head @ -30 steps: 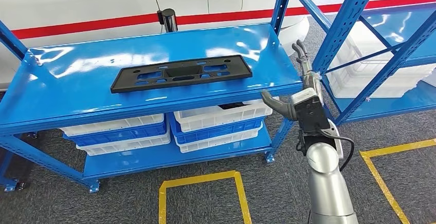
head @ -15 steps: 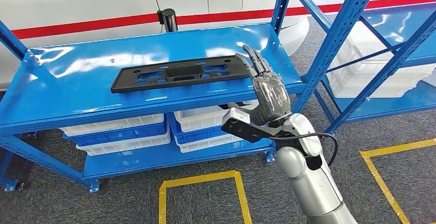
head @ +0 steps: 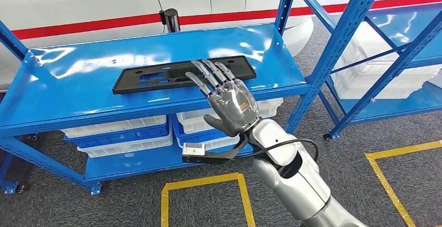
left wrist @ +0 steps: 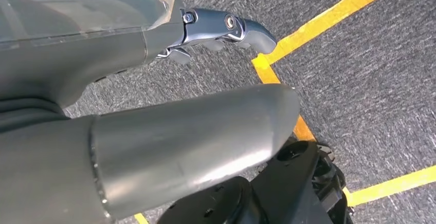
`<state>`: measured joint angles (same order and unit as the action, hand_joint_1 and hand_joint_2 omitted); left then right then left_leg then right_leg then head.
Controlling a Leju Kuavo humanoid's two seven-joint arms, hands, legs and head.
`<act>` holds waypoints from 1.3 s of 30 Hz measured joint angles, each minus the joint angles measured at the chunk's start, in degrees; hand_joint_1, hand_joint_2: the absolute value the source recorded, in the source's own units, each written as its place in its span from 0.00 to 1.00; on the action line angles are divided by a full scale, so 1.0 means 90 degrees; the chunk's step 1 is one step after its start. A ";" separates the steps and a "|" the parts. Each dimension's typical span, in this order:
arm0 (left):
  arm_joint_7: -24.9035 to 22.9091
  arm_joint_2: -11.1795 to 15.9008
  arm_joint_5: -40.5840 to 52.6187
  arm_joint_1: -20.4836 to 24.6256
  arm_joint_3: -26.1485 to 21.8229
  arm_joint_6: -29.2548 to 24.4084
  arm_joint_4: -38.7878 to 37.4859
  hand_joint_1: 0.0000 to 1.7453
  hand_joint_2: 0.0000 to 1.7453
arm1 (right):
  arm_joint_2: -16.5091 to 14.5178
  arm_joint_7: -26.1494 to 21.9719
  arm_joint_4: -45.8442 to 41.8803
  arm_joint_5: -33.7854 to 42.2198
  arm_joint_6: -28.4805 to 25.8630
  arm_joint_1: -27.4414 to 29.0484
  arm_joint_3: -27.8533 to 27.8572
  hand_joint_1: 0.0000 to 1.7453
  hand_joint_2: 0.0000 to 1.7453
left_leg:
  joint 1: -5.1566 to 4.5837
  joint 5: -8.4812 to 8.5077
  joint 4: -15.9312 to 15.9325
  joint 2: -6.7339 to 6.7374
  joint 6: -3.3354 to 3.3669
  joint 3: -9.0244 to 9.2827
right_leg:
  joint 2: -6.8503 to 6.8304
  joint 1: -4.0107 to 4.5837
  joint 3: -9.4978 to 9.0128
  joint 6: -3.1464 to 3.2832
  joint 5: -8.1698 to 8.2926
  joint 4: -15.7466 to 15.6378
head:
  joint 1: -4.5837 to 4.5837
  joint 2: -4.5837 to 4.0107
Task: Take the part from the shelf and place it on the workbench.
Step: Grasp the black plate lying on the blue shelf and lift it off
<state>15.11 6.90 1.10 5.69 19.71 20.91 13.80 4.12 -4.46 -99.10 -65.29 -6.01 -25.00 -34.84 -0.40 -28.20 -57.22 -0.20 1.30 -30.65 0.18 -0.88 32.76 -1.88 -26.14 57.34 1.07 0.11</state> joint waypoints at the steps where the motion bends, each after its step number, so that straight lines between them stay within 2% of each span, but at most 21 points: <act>1: -0.0030 -0.0018 0.0036 0.0002 -0.0028 0.0000 0.0001 0.00 0.00 | 0.0007 -0.0058 0.0028 0.0099 0.0029 -0.0084 -0.0065 0.00 1.00 | 0.0000 0.0001 0.0000 0.0000 0.0001 0.0001 | 0.0000 0.0000 0.0000 0.0000 0.0000 0.0000 | 0.0000 0.0000; 13: -0.0327 -0.0117 0.0342 0.0121 -0.0089 0.0000 0.0108 0.00 0.00 | 0.0165 -0.0381 0.0188 0.0442 -0.0010 -0.0283 -0.0306 0.00 1.00 | -0.0003 0.0002 -0.0001 -0.0002 0.0003 0.0000 | -0.0001 0.0000 0.0000 0.0000 0.0000 -0.0001 | 0.0000 0.0000; 16: -0.0410 -0.0142 0.0396 0.0181 -0.0092 0.0000 0.0143 0.00 0.00 | 0.0188 -0.0422 0.0234 0.0451 -0.0010 -0.0292 -0.0327 0.00 1.00 | -0.0017 0.0004 -0.0017 -0.0003 0.0047 -0.0015 | 0.0002 -0.0063 -0.0011 -0.0053 0.0039 -0.0046 | -0.0003 0.0000; 18: -0.0437 -0.0161 0.0407 0.0215 -0.0101 0.0001 0.0164 0.00 0.00 | 0.0193 -0.0440 0.0265 0.0488 -0.0001 -0.0313 -0.0336 0.00 1.00 | 0.0035 0.0067 0.0077 0.0012 0.0105 0.0015 | -0.0001 -0.0070 0.0024 -0.0083 0.0022 -0.0016 | 0.0001 0.0000; 20: -0.0449 -0.0188 0.0413 0.0230 -0.0126 0.0001 0.0180 0.00 0.00 | 0.0197 -0.0435 0.0308 0.0579 0.0080 -0.0353 -0.0345 0.00 1.00 | 0.0088 0.0130 0.0169 0.0037 0.0142 0.0052 | -0.0008 -0.0047 0.0242 -0.0045 -0.0182 0.0401 | 0.0013 0.0000; 22: -0.0455 -0.0212 0.0425 0.0232 -0.0175 -0.0001 0.0184 0.00 0.00 | 0.0199 -0.0378 0.0390 0.0680 0.0275 -0.0385 -0.0371 0.00 1.00 | 0.0091 0.0138 0.0176 0.0053 0.0150 0.0047 | -0.0011 -0.0051 0.0662 0.0000 -0.0495 0.1253 | 0.0019 0.0000; 23: -0.0456 -0.0222 0.0433 0.0229 -0.0205 -0.0001 0.0184 0.00 0.00 | 0.0203 -0.0339 0.0442 0.0716 0.0379 -0.0390 -0.0390 0.00 1.00 | 0.0094 0.0135 0.0174 0.0056 0.0146 0.0045 | -0.0011 -0.0058 0.0847 -0.0006 -0.0585 0.1606 | 0.0021 0.0000; 24: -0.0453 -0.0232 0.0446 0.0226 -0.0232 -0.0001 0.0184 0.00 0.00 | 0.0208 -0.0299 0.0493 0.0742 0.0467 -0.0396 -0.0409 0.00 1.00 | 0.0100 0.0128 0.0170 0.0056 0.0136 0.0044 | -0.0012 -0.0072 0.0943 -0.0037 -0.0590 0.1765 | 0.0021 0.0000; 25: -0.0444 -0.0240 0.0457 0.0222 -0.0254 0.0000 0.0184 0.00 0.00 | 0.0213 -0.0273 0.0538 0.0760 0.0525 -0.0408 -0.0428 0.00 1.00 | 0.0115 0.0116 0.0161 0.0052 0.0115 0.0048 | -0.0015 -0.0093 0.0914 -0.0092 -0.0493 0.1661 | 0.0021 0.0000; 27: -0.0416 -0.0246 0.0476 0.0213 -0.0286 0.0000 0.0184 0.00 0.00 | 0.0218 -0.0247 0.0610 0.0778 0.0582 -0.0463 -0.0462 0.00 1.00 | 0.0154 0.0055 0.0100 0.0044 0.0020 0.0051 | -0.0035 -0.0149 0.0571 -0.0233 -0.0154 0.0883 | 0.0023 0.0000; 28: -0.0401 -0.0241 0.0480 0.0211 -0.0307 0.0000 0.0184 0.00 0.00 | 0.0214 -0.0243 0.0643 0.0779 0.0597 -0.0497 -0.0478 0.00 1.00 | 0.0157 0.0013 0.0045 0.0040 -0.0044 0.0032 | -0.0028 -0.0154 0.0393 -0.0261 -0.0034 0.0514 | 0.0026 0.0000; 29: -0.0386 -0.0234 0.0488 0.0207 -0.0330 0.0000 0.0184 0.00 0.00 | 0.0211 -0.0240 0.0676 0.0780 0.0608 -0.0525 -0.0493 0.00 1.00 | 0.0152 -0.0020 0.0000 0.0036 -0.0100 0.0008 | -0.0015 -0.0158 0.0282 -0.0243 0.0024 0.0286 | 0.0024 0.0000; 30: -0.0372 -0.0227 0.0495 0.0202 -0.0353 0.0001 0.0184 0.00 0.00 | 0.0208 -0.0237 0.0704 0.0781 0.0616 -0.0539 -0.0507 0.00 1.00 | 0.0143 -0.0040 -0.0031 0.0034 -0.0139 -0.0015 | 0.0003 -0.0153 0.0250 -0.0197 0.0014 0.0216 | 0.0018 0.0000; 32: -0.0353 -0.0228 0.0506 0.0194 -0.0378 0.0001 0.0184 0.00 0.00 | 0.0205 -0.0235 0.0733 0.0784 0.0623 -0.0546 -0.0523 0.00 1.00 | 0.0138 -0.0048 -0.0048 0.0030 -0.0164 -0.0032 | 0.0033 -0.0151 0.0264 -0.0118 0.0013 0.0227 | 0.0001 0.0000; 39: -0.0350 -0.0230 0.0509 0.0189 -0.0384 0.0001 0.0184 0.00 0.00 | 0.0206 -0.0233 0.0741 0.0786 0.0625 -0.0547 -0.0525 0.00 1.00 | 0.0144 -0.0049 -0.0050 0.0030 -0.0167 -0.0030 | 0.0034 -0.0148 0.0269 -0.0110 0.0013 0.0228 | -0.0005 0.0000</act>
<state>11.97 4.82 5.69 7.39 16.25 20.92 15.45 5.97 -6.56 -92.44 -58.21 -0.38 -29.92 -39.57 0.89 -28.64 -57.67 0.07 -0.20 -30.92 0.49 -2.22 35.18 -2.87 -26.02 59.40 1.03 0.11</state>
